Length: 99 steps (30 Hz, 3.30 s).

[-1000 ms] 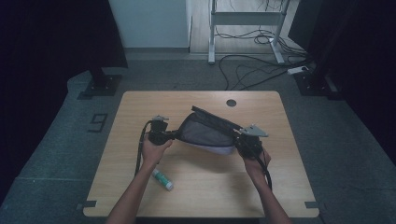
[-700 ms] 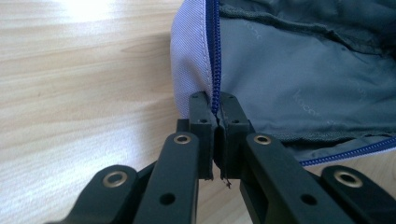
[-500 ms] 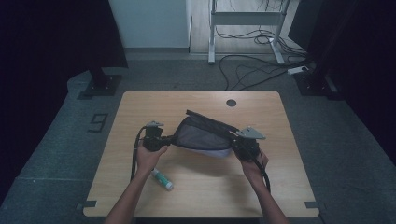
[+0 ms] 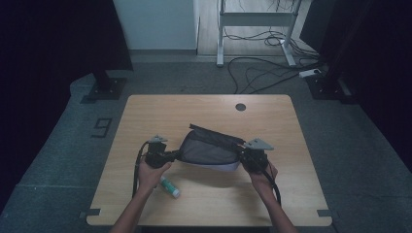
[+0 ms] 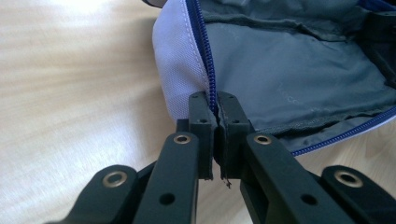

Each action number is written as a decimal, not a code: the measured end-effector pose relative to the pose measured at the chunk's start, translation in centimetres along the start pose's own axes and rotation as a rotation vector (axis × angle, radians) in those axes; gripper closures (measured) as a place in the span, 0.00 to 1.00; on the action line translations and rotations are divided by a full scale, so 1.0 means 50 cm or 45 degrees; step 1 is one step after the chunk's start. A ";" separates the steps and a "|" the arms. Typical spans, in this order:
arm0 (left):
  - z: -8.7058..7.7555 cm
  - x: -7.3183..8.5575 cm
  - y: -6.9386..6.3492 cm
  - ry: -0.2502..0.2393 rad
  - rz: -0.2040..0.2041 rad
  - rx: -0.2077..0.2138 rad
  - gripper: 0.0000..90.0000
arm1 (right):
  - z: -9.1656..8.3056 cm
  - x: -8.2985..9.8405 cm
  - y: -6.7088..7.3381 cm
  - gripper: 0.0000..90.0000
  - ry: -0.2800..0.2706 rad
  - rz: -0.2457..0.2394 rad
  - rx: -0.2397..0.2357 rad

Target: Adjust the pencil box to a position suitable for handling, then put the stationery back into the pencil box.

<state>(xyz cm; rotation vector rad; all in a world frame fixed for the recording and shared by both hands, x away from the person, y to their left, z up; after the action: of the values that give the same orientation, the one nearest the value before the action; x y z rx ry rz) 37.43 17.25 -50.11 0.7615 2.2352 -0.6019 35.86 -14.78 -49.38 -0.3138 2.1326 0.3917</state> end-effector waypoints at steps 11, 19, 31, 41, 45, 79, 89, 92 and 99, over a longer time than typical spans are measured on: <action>0.042 0.037 -0.005 0.095 -0.019 0.013 0.93 | 0.051 0.070 -0.022 0.95 0.163 0.017 0.008; 0.052 0.042 -0.012 0.108 -0.011 0.003 0.92 | 0.070 0.077 -0.039 0.94 0.194 0.055 0.037; 0.041 0.042 -0.006 0.015 0.000 -0.083 0.55 | 0.046 0.068 -0.049 0.46 0.089 0.068 0.108; -0.001 0.040 -0.009 -0.069 0.017 -0.084 0.49 | 0.006 0.054 -0.041 0.42 0.011 0.072 0.040; -0.024 0.042 -0.010 -0.125 0.020 -0.081 0.48 | -0.005 0.054 -0.025 0.42 -0.001 0.060 0.008; -0.110 0.106 0.051 -0.214 -0.070 -0.063 0.44 | -0.022 0.076 0.155 0.47 -0.015 -0.079 -0.269; -0.111 0.117 0.060 -0.213 -0.090 -0.074 0.44 | -0.013 0.092 0.215 0.47 0.030 -0.120 -0.356; -0.113 0.119 0.062 -0.212 -0.092 -0.076 0.44 | -0.012 0.094 0.231 0.47 0.034 -0.137 -0.376; -0.111 0.123 0.067 -0.208 -0.103 -0.075 0.44 | -0.005 0.094 0.256 0.47 0.040 -0.142 -0.414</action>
<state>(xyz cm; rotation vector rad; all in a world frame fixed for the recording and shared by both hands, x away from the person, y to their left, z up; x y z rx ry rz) 33.48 25.12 -51.62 0.5738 2.1310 -0.6119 28.39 -3.48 -51.13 -0.6256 2.0675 0.6733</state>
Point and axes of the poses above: each handheld gripper's, and its own axes: z roughly forward along the jaws, x roughly out of its underside, y roughly to its left, the point moved 2 cm from there along z, roughly forward along the jaws, and after that the axes turned 10 degrees about z, right-handed, at the moved point
